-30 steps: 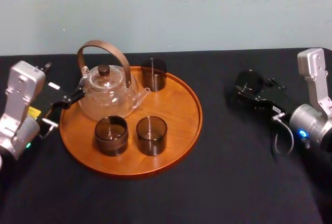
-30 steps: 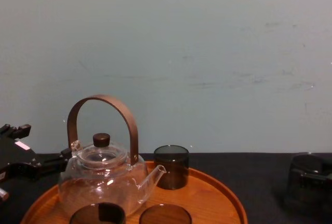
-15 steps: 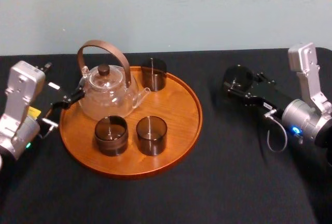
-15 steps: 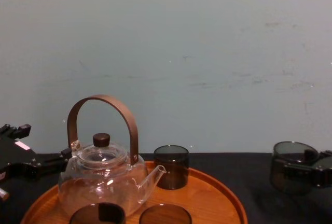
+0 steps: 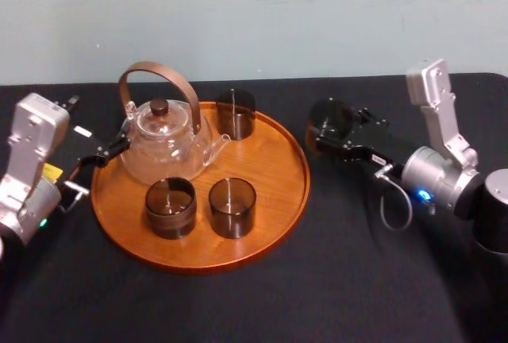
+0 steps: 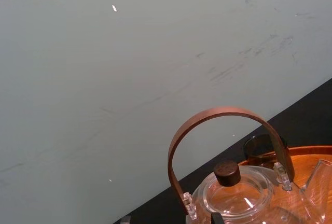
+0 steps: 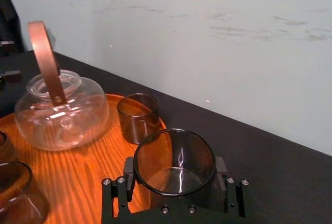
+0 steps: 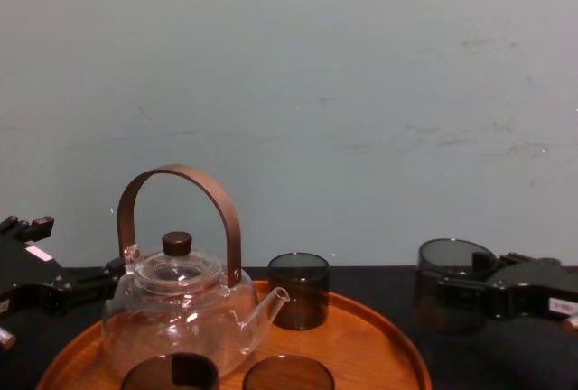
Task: Pick up the glass from the table and place it on the tray.
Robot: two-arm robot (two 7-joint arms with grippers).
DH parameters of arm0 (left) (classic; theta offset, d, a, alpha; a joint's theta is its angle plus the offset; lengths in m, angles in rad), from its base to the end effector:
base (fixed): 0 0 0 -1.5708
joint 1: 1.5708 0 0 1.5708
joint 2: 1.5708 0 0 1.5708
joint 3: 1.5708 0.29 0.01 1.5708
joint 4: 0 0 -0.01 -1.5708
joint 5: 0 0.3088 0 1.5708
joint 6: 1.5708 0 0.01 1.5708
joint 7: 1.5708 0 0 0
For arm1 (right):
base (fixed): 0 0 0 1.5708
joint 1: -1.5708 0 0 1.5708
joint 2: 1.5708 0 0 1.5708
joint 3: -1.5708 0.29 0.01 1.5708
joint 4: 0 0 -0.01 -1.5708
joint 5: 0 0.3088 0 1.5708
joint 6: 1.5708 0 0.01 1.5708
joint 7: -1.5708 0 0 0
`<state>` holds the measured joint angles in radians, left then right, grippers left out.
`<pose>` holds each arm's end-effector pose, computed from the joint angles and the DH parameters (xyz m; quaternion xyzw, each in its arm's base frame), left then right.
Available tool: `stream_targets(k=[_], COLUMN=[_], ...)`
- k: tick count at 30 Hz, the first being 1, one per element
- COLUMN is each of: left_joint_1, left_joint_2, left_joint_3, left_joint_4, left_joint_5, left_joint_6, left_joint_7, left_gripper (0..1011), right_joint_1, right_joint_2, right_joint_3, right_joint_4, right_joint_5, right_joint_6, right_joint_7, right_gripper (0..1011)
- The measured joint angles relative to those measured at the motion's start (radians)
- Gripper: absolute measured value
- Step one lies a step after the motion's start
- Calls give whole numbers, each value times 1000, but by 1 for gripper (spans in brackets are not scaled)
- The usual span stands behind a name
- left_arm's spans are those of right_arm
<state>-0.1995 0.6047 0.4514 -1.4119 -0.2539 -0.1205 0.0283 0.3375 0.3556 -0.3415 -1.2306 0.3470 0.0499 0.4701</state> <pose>0.3581 0.0827 -0.3023 0.1416 -0.1324 0.5799 0.7913 0.4109 -0.0449 -0.2974 -0.0820 0.0352 -0.4406 0.8933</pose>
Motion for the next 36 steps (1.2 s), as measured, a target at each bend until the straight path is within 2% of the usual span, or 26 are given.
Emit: stream_targets(k=[17, 36], left_joint_1=[0, 0], left_joint_2=[0, 0], left_joint_3=[0, 0], left_joint_4=[0, 0], left_joint_5=[0, 0], left_joint_6=[0, 0], left_joint_7=[0, 0], left_gripper=[1001, 1001], right_joint_1=[52, 90], right_joint_2=[-53, -91], right_joint_3=[-65, -100], right_joint_4=[75, 171], right_joint_5=[-11, -23], right_joint_6=[-26, -72], right_joint_7=[13, 38], right_gripper=[905, 905])
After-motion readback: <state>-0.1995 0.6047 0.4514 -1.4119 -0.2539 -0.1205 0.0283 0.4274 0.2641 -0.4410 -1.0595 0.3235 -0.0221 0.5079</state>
